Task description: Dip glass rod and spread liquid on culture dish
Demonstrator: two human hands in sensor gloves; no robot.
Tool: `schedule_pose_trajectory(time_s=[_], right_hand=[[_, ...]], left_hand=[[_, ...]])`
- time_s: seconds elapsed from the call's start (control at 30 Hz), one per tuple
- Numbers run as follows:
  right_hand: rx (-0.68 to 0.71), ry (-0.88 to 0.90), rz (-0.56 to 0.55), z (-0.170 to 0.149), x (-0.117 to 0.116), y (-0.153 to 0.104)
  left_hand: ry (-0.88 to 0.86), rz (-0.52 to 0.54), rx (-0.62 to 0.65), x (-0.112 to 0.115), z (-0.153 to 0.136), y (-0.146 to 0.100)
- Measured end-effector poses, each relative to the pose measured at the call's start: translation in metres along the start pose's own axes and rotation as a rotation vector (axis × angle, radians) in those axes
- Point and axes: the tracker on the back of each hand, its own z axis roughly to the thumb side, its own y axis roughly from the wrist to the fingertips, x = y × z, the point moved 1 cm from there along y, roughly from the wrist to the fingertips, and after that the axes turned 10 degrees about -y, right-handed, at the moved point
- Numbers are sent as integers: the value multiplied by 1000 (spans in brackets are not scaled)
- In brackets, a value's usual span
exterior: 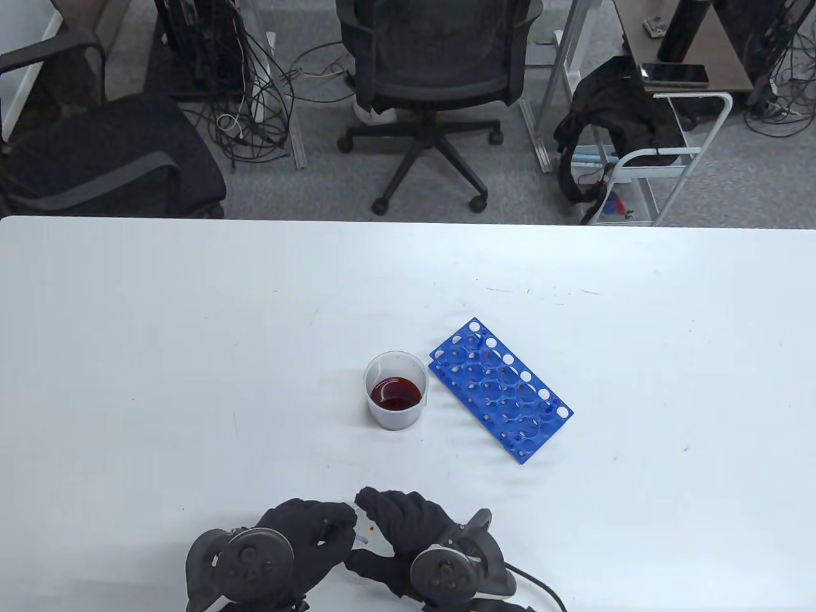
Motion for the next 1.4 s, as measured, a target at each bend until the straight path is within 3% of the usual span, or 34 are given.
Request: schedule_pose_trajectory(time_s=[0.13,0.37,0.63,0.97,1.03,1.2,1.4], right_hand=[[-69,-27,-67,12,-3,2],[12,-108,-37,16,-5,7],[61,-230,-134,17,6,8],[-60,-215,-291,-8,52,11],[-76,-218,-328,-11,61,12],[-146,-239,-437,-27,93,21],[-275,-309,-500,-57,120,43]], left_hand=[[-25,-11,20,2,1,0],[-32,-40,10,2,-1,1],[69,75,40,-3,3,-4],[229,176,-60,-17,-24,-2],[281,151,-103,-17,-34,2],[412,-111,-258,-9,-61,13],[418,-188,-308,-6,-71,17]])
